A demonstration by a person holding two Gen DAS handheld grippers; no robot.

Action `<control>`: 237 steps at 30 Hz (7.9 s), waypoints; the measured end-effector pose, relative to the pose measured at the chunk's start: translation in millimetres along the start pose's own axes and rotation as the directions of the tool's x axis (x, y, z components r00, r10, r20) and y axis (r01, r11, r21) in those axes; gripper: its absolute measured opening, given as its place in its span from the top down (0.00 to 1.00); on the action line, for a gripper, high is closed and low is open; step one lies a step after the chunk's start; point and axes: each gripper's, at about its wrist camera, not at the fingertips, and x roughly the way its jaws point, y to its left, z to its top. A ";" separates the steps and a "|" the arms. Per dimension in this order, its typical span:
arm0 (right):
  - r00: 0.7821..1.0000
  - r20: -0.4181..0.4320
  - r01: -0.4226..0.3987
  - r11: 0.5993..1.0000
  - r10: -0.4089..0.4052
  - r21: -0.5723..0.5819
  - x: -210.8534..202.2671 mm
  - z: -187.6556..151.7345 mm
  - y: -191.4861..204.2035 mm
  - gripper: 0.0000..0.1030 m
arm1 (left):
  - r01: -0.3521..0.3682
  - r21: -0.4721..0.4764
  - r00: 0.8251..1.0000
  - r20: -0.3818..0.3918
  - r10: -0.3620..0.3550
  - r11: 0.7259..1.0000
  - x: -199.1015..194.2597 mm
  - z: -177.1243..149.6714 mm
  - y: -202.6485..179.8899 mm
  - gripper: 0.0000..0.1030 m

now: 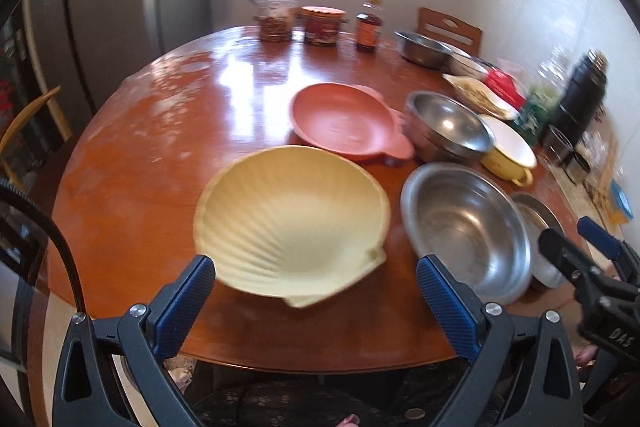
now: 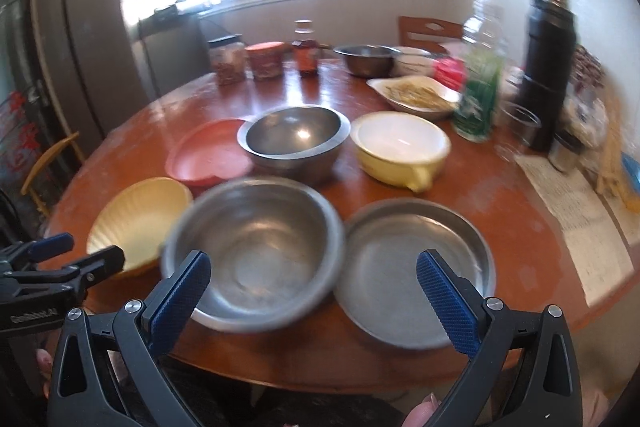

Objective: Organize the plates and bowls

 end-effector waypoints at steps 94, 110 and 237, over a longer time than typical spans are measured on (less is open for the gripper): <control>0.824 -0.495 -0.425 0.879 0.276 -0.218 155.6 43.1 157.3 0.77 | -0.045 -0.172 0.982 -0.189 0.012 0.984 51.1 26.8 132.8 0.81; 0.868 -0.398 -0.372 0.919 0.296 -0.128 136.8 70.3 107.9 0.64 | -0.088 -0.042 0.989 -0.120 0.082 0.995 46.4 86.6 105.0 0.79; 0.873 -0.368 -0.396 0.906 0.320 -0.151 131.4 66.8 146.3 0.75 | 0.044 -0.065 0.983 -0.173 -0.055 0.997 27.2 50.7 114.6 0.87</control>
